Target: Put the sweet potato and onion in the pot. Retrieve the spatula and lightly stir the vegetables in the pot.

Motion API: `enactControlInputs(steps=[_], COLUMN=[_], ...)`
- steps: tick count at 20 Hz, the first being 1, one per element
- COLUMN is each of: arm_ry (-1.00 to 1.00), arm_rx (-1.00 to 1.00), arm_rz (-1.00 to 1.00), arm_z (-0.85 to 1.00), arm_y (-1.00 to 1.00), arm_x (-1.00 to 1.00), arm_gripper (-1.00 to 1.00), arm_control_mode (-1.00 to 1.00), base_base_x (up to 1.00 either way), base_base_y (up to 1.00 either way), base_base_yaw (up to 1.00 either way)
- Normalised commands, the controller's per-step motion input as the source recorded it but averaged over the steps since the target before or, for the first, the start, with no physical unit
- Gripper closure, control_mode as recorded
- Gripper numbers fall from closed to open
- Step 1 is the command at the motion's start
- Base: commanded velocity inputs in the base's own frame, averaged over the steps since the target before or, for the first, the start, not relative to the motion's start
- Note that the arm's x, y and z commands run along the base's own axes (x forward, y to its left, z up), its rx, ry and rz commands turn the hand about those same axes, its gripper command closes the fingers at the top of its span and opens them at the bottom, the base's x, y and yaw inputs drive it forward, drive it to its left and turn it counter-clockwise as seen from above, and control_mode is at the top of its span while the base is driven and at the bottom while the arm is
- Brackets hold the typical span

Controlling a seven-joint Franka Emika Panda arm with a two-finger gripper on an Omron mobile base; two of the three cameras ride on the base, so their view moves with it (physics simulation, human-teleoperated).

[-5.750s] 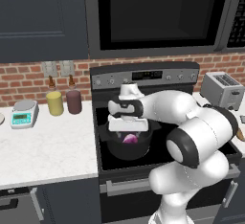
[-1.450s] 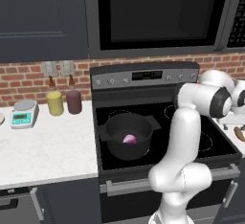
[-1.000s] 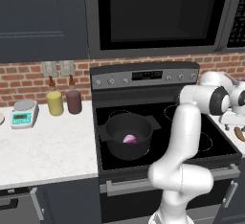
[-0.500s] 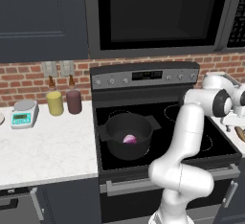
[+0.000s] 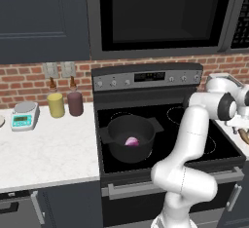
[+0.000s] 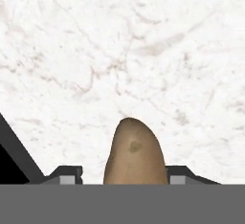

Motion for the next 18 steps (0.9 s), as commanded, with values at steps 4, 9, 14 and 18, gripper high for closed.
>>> enactControlInputs(steps=[4, 9, 14, 18], arm_ry=[0.0, -0.07, -0.1, -0.17], arm_rx=[0.0, 0.0, 0.0, 0.0], arm_rz=[0.0, 0.0, 0.0, 0.0], arm_z=[0.0, 0.13, 0.52, 0.52], arm_y=[0.0, 0.14, 0.58, 0.98], arm_x=[0.0, -0.24, -0.72, -0.9], arm_gripper=[1.0, 1.0, 1.0, 1.0], arm_control_mode=[-1.0, -1.0, -1.0, -1.0], base_base_x=[0.0, 0.0, 0.0, 0.0], base_base_y=[0.0, 0.0, 0.0, 0.0], base_base_yaw=[0.0, 0.0, 0.0, 0.0])
